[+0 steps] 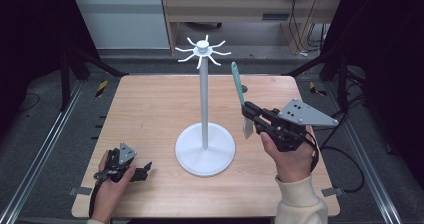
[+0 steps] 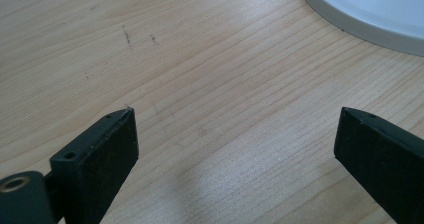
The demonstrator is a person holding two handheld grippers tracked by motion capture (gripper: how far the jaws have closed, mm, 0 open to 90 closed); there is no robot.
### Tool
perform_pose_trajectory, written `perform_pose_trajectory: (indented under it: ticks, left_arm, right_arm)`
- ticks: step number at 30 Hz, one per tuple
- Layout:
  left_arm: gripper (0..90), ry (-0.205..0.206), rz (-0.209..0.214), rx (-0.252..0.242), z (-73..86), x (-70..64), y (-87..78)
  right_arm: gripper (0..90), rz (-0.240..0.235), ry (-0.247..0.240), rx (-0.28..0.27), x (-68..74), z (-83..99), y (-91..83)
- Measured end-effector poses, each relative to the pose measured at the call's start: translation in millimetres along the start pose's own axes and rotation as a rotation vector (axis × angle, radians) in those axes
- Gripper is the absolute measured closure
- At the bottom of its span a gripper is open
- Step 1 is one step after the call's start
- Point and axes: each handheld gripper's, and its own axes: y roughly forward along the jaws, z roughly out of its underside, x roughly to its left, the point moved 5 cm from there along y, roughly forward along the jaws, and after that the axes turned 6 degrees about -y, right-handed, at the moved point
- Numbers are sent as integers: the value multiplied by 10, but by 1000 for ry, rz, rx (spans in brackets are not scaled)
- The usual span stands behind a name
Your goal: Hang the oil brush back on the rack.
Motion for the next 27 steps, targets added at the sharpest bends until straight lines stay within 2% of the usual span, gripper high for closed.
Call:
perform_pose_trajectory:
  ticks: [4,14,27]
  left_arm:
    - [36,0,0,0,0,-1,2]
    - [36,1,-1,2,4,1,1]
    - [36,-1,-2,4,9,6,-1]
  right_arm:
    - [825,-6,-8,-11,33,-56,-9]
    - [825,-21,-42,1,119,-130,44]
    - [824,-23,-42,16,126,-151,91]
